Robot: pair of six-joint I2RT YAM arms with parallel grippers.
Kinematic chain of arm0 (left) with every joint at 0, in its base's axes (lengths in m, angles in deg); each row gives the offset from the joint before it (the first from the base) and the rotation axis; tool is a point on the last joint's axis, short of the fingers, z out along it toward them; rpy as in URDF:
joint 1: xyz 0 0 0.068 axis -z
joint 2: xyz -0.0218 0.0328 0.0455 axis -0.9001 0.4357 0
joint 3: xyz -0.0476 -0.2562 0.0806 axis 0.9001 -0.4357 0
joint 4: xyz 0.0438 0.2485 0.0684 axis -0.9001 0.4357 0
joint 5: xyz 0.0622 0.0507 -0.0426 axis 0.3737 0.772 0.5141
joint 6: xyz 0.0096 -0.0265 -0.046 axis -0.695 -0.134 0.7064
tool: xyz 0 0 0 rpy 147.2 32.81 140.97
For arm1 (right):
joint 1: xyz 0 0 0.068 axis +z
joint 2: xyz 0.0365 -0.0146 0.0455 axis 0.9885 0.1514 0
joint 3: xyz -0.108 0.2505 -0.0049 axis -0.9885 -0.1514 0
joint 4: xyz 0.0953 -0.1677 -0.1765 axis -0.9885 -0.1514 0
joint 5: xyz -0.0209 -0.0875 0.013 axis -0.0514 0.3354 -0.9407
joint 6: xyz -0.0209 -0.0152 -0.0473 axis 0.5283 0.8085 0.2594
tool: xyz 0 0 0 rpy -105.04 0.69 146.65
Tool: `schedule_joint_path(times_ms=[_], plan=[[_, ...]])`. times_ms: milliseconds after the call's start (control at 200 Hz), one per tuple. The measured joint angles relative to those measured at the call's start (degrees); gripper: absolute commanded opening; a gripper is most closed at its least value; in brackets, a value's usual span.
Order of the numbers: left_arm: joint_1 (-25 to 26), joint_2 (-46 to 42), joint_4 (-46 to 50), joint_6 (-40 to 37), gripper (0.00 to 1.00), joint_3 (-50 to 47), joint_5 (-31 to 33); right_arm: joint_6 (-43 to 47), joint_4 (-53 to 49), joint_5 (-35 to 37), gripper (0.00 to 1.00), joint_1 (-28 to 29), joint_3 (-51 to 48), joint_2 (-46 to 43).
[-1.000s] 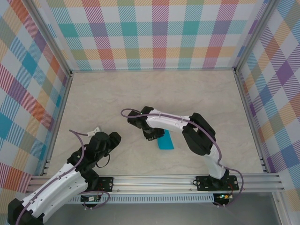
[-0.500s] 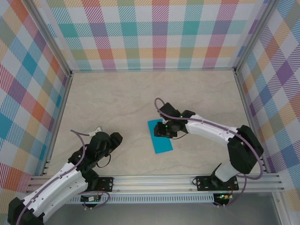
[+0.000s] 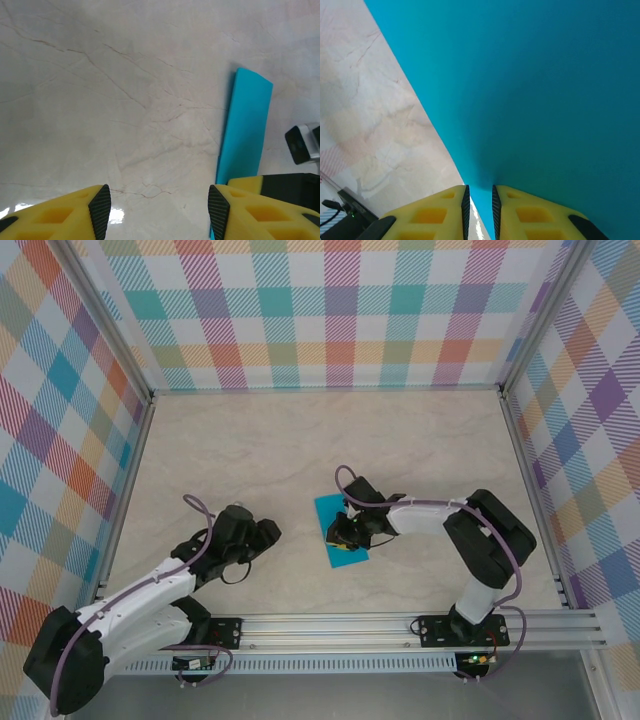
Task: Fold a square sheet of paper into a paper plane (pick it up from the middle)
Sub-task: Turn over the paper at the center of the table, then third fold the triangle at the center of the table.
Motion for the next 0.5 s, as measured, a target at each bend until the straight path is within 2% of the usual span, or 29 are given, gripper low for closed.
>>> schedule_joint_path(times_ms=[305, 500], plan=[[0.00, 5.42, -2.01, -0.92, 0.56, 2.27, -2.14, -8.31, 6.43, 1.73, 0.25, 2.64, -0.50, 1.42], [0.39, 9.92, -2.58, -1.77, 0.55, 5.07, -3.45, -7.32, 5.38, 2.97, 0.29, 2.84, -0.72, -0.04]])
